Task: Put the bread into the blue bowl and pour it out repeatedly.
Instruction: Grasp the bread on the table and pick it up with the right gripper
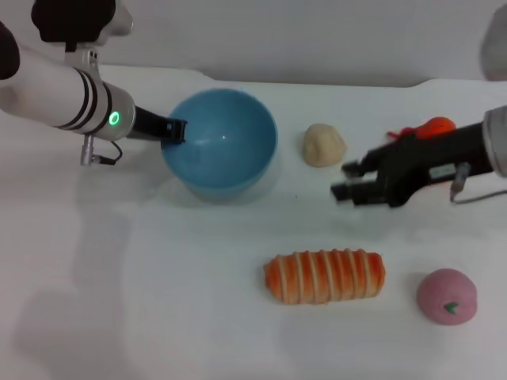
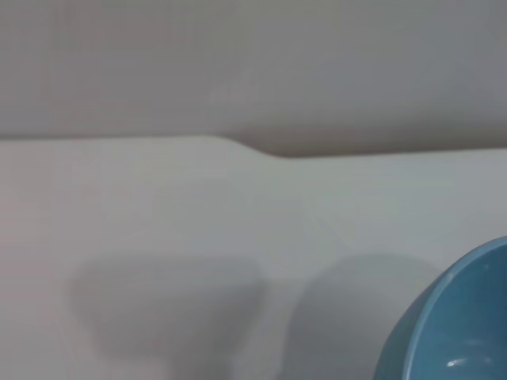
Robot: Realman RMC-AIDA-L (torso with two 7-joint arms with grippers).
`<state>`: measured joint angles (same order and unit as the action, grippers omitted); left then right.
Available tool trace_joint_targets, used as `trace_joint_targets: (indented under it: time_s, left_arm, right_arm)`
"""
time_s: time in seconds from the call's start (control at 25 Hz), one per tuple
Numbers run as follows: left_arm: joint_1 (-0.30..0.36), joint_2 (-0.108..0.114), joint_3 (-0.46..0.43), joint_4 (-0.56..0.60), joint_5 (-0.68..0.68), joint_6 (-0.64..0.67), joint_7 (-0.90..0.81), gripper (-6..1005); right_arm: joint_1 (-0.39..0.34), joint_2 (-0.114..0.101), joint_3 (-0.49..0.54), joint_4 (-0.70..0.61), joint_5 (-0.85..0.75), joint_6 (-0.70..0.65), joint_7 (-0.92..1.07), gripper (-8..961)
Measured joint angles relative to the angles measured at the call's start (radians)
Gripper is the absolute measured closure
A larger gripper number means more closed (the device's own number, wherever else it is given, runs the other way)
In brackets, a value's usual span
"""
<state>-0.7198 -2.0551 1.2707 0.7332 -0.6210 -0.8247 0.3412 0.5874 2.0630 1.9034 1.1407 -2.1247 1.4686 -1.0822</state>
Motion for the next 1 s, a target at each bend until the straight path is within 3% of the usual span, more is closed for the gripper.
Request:
trace_joint_targets:
  time_s: [0.16,0.44,0.8,1.0]
  left_arm:
    - [-0.004,0.003,-0.004,0.004,0.001,-0.062,-0.001,999]
    - [-0.020,0.001,-0.002,0.006,0.039,-0.099,-0.025,1000]
    - [-0.030,-0.001,0.000,0.006,0.040,-0.100,-0.026,999]
    - [-0.031,-0.002,0.000,0.006,0.035,-0.100,-0.029,1000]
  right_arm:
    - [0.047,0.000,-0.048,-0.031,-0.037,0.084,0.048,542]
    - [0.078,-0.001,-0.216,-0.033,-0.141,0.116,0.147,542]
    - [0.079,0.006,-0.363,-0.024,-0.245,0.000,0.194,541]
    - [0.080,0.009,-0.524,-0.008,-0.334,-0.103,0.223,541]
